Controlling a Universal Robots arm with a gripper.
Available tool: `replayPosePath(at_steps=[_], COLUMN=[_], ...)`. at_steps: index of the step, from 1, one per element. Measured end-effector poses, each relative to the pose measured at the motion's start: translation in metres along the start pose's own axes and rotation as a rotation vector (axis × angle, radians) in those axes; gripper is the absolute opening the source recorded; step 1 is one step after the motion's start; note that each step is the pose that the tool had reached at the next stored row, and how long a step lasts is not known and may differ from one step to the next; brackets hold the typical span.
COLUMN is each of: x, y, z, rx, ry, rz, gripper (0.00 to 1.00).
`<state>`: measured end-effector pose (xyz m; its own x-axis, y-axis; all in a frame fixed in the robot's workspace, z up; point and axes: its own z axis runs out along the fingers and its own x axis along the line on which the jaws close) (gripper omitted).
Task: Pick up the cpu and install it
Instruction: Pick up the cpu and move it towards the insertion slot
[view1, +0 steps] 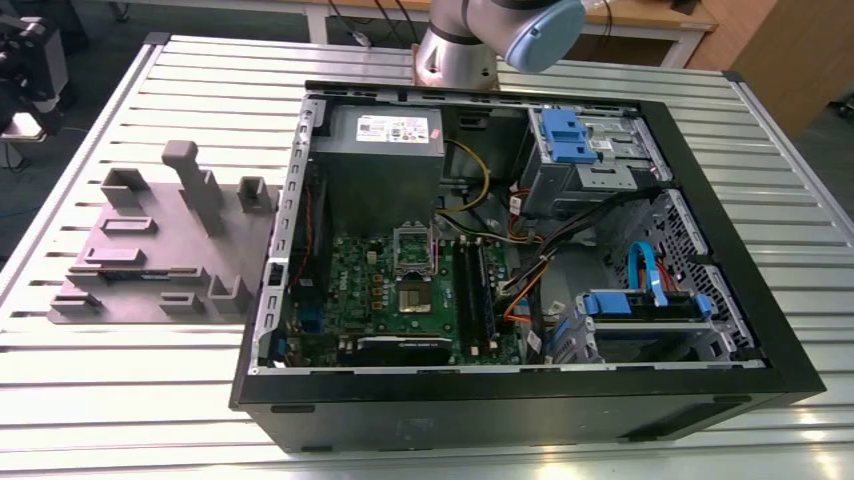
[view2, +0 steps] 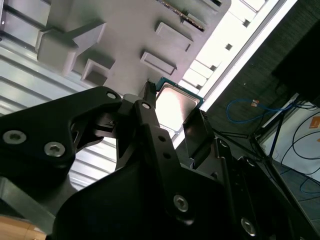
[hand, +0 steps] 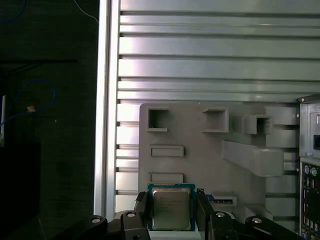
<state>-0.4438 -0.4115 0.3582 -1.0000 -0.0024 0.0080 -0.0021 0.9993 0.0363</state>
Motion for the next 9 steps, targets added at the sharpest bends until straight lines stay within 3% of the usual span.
replayPosePath(at_steps=[9], x=[0.0001], y=[0.0005], z=[-0.0084], rx=[0.0], ry=[-0.0001], rz=[0.0], gripper=[0.47])
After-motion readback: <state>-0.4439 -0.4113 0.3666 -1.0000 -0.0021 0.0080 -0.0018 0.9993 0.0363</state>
